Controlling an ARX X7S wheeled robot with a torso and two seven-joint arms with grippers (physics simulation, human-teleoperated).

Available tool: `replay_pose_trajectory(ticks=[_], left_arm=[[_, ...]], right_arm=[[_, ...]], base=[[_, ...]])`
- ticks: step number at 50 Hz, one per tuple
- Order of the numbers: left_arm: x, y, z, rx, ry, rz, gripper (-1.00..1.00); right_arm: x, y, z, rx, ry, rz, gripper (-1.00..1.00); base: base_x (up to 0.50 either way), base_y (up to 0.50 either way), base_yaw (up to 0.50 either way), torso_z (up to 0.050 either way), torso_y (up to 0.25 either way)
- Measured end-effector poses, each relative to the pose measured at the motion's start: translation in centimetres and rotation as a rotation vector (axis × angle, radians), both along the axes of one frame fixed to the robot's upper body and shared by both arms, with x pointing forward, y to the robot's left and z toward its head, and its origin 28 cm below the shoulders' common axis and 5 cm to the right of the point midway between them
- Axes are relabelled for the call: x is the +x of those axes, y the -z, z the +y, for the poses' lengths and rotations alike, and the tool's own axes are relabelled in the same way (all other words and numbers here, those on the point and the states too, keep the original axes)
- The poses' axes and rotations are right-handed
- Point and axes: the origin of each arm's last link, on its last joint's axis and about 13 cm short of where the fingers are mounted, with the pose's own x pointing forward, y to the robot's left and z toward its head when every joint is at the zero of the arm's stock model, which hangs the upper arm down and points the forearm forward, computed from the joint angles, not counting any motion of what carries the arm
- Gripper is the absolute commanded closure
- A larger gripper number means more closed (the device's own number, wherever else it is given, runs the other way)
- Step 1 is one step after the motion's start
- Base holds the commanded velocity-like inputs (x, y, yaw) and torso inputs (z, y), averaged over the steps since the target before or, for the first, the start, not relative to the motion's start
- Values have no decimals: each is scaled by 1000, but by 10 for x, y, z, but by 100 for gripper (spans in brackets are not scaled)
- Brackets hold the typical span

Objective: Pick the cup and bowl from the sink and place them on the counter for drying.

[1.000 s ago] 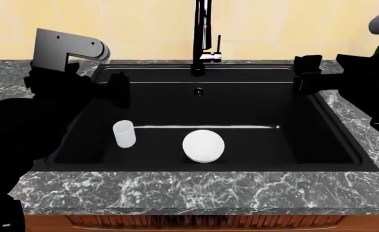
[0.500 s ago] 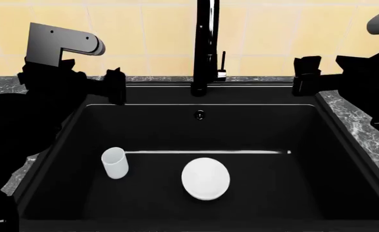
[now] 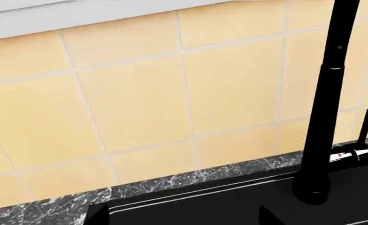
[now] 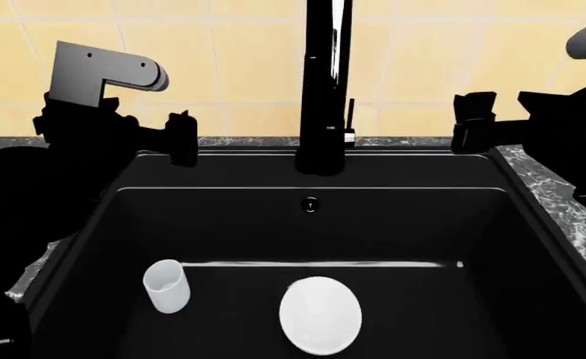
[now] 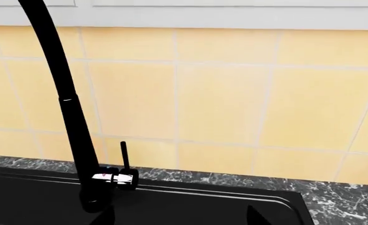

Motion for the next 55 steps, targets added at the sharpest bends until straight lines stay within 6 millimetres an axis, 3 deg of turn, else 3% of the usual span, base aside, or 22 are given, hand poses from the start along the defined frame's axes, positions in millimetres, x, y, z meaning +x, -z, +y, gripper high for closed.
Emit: replay_pose_trajectory(ticks=[24,43,55], left_arm=[[-11,18,-23,-84,-43,232,-100],[16,44,-29,-136,-135,359,-100],[21,61,-30,-125,-214,422,-100]], right_arm=[[-1,15,3,-5,-9,63,-100],[-2,23,2,-11,-17,86,-100],[-3,27,2,-6,-18,98,-100]], base=[[0,0,0,0,0],[0,0,0,0,0],[0,0,0,0,0]])
